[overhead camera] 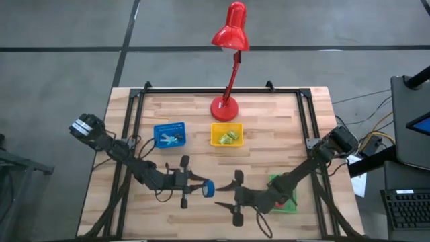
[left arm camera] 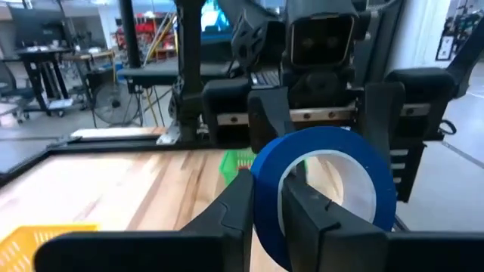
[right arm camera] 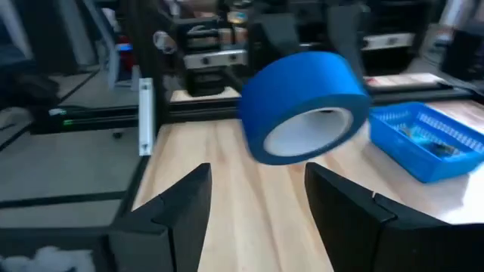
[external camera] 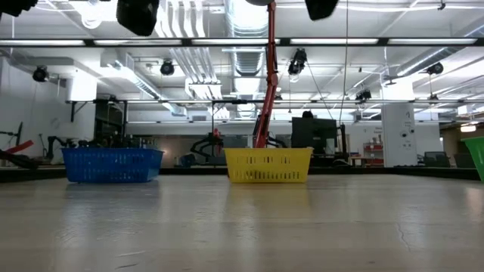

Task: Pick and place Stapler, Stapler remover, tape
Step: Put the blue tape into the green bin

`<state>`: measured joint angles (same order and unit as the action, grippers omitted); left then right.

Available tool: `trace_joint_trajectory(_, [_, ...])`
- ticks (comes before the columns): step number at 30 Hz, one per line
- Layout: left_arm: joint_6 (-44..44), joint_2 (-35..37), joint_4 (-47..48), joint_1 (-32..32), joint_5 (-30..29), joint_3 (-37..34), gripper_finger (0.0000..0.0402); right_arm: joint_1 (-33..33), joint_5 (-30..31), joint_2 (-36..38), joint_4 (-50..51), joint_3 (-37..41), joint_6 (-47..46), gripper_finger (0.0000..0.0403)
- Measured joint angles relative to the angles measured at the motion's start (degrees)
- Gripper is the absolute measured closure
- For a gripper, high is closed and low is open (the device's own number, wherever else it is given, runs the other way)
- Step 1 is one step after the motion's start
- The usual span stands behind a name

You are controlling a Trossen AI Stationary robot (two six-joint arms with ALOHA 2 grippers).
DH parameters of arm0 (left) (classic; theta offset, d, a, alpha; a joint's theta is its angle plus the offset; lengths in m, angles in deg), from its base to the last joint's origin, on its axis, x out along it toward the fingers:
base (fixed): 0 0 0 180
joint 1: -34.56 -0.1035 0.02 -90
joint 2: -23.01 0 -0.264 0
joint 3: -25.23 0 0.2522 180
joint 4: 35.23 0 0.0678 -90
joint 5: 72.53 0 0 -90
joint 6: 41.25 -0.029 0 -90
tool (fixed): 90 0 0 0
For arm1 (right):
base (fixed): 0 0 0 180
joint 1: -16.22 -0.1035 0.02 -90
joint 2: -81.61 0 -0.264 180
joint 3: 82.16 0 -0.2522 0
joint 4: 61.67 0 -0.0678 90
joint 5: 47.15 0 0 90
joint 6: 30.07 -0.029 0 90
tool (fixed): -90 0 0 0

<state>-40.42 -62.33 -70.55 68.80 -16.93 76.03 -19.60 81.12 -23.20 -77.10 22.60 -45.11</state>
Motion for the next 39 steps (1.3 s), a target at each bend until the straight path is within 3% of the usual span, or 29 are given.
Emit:
trace_joint_trajectory(13, [-0.99,-0.31,-3.58,0.04,2.56,0.0,0.034,1.74,-2.94,-0.23,-7.16,0.0,4.67,0.0209])
trace_joint_trajectory(18, [-0.89,-0.33,-4.38,0.04,2.8,0.01,0.034,2.98,-11.68,-0.49,-10.89,0.0,6.32,0.0209])
trace_joint_trajectory(23, [-0.9,-0.33,-4.3,0.07,2.72,0.04,0.034,3.55,-13.07,-1.22,-12.96,0.0,6.46,0.0218])
trace_joint_trajectory(39, [-2.54,-0.35,-3.7,-0.05,0.48,0.04,0.0339,5.67,-14.81,-1.86,-13.37,0.0,1.89,0.0347])
